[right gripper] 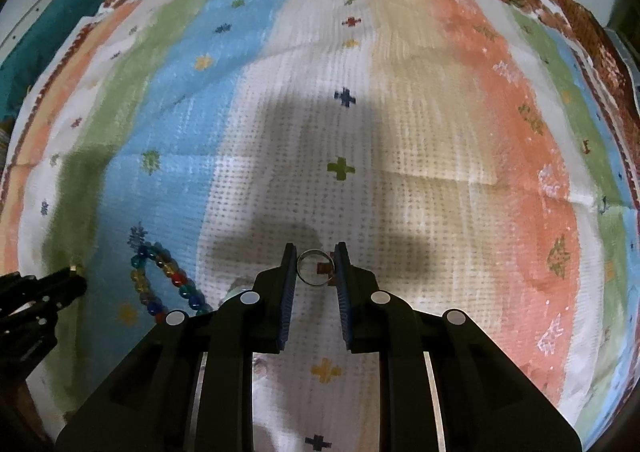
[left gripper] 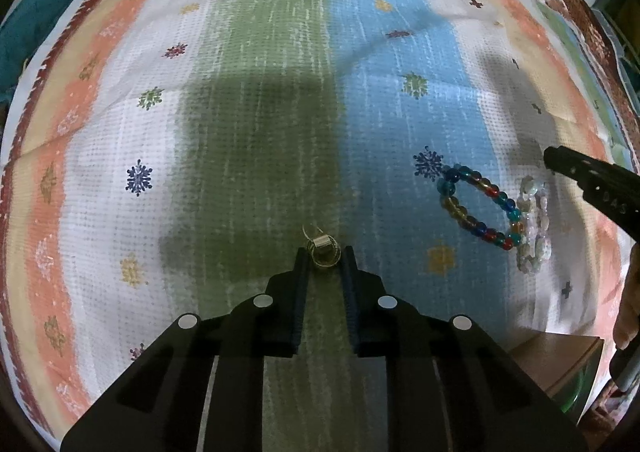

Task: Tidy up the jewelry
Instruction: 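Lift both held rings and carry them over the silver tin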

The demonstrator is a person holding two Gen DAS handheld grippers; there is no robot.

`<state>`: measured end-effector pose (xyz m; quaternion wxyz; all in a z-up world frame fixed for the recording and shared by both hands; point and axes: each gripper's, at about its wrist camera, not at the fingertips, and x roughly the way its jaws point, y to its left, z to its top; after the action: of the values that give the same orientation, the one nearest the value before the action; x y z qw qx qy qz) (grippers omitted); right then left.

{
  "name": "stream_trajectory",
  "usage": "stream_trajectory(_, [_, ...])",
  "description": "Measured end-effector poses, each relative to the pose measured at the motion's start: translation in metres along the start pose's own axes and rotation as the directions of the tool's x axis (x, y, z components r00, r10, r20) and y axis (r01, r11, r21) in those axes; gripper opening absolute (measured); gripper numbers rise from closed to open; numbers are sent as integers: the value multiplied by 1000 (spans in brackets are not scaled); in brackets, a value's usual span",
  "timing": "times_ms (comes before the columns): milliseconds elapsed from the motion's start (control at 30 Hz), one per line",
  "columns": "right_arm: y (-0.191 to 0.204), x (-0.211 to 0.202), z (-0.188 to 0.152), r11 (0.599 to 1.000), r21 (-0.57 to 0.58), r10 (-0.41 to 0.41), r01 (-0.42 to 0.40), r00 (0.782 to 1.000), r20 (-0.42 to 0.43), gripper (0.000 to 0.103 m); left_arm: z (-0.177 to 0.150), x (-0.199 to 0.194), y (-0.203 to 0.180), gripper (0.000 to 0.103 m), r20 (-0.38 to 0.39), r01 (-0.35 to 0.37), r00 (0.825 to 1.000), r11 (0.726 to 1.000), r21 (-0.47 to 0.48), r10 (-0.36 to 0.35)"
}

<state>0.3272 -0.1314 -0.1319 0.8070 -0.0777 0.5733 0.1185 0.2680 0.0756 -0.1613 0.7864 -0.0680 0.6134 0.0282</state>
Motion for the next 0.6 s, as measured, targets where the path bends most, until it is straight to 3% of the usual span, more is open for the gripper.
stream_trajectory(600, [-13, -47, -26, 1000, 9, -7, 7, 998, 56, 20, -14, -48, 4, 16, 70, 39, 997, 999, 1, -39])
